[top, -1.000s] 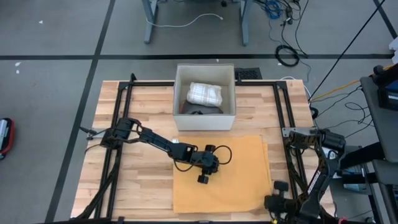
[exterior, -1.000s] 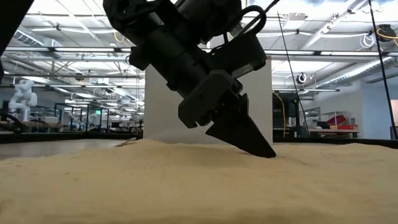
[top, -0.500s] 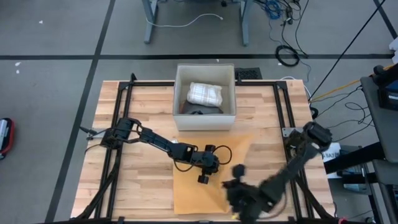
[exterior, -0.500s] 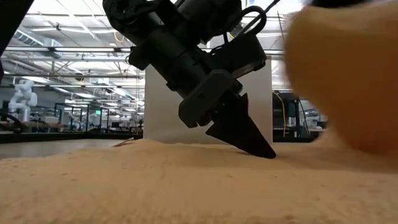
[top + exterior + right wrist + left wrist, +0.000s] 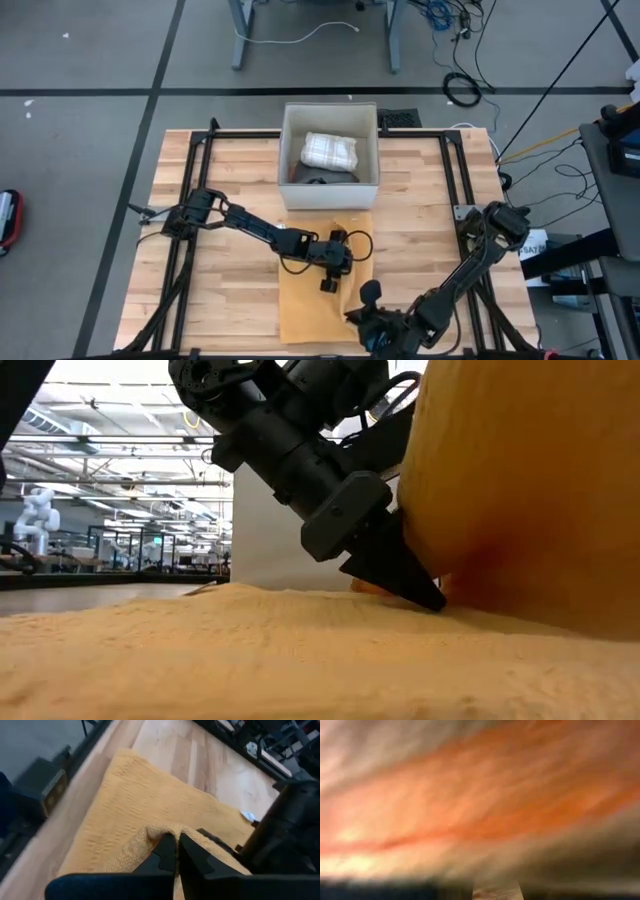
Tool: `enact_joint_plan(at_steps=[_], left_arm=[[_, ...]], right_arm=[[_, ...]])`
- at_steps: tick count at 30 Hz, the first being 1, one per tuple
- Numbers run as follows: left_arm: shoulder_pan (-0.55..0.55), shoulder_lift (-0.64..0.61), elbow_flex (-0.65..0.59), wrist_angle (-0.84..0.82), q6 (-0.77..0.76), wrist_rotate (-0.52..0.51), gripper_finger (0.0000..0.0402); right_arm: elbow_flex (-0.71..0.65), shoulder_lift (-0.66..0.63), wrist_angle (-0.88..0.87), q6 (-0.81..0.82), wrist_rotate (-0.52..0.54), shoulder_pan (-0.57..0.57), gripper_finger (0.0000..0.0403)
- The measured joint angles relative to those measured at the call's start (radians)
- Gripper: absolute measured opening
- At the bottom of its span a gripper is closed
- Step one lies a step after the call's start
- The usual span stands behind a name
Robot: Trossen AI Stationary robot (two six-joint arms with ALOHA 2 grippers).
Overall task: Fold towel
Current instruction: Fold the orange towel
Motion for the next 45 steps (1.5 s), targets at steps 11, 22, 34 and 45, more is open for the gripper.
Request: enact_joint_plan(at_steps=[11,22,34,45], left_arm=[[-0.008,-0.15,0.0,-0.23,0.011,-0.149,0.0124],[-0.014,-0.246,-0.001,-0.535,0.022,-0.247,0.0124],[-0.018,-0.246,-0.001,-0.604,-0.026,-0.227,0.0124],[-0.067,-0.226,0.0,-0.531,-0.024,-0.202,0.0124]], right_arm=[[0.0,0.006,0.002,-0.027,0.025,0.004,0.0],[0.0,0.089,0.002,0.022,-0.196,-0.028,0.0001],[0.0,0.155,0.093,0.059,-0.258,-0.064,0.0132],[0.053,0.018,-0.137,0.329,-0.219,0.034,0.0183]])
